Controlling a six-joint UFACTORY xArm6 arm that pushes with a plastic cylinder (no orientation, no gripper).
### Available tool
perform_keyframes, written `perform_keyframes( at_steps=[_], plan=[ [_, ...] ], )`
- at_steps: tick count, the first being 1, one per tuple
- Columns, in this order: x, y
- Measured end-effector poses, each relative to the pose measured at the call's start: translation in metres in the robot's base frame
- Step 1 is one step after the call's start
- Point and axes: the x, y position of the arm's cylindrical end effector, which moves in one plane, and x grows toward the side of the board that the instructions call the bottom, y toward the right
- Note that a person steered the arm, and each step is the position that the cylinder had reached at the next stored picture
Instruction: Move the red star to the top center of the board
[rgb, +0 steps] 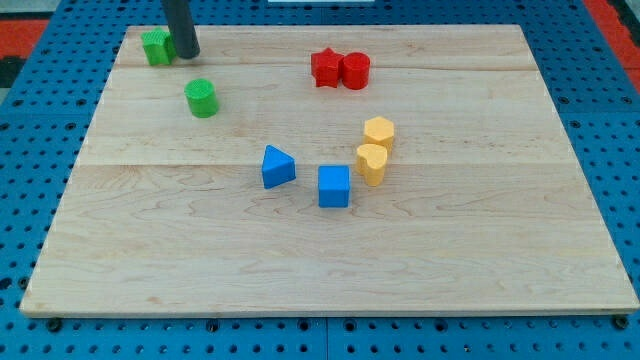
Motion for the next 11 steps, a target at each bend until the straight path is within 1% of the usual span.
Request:
perform_keyframes(
  at_steps=[1, 2, 3, 4, 5, 6, 10, 11],
  plan=[
    [0.049, 0.084],
    [0.059, 0.147],
    [0.049, 0.172],
    [0.029, 0.197],
    [-0.003, 0.189],
    [-0.035, 0.154],
    [-0.039, 0.152],
    [-0.039, 0.137]
  ],
)
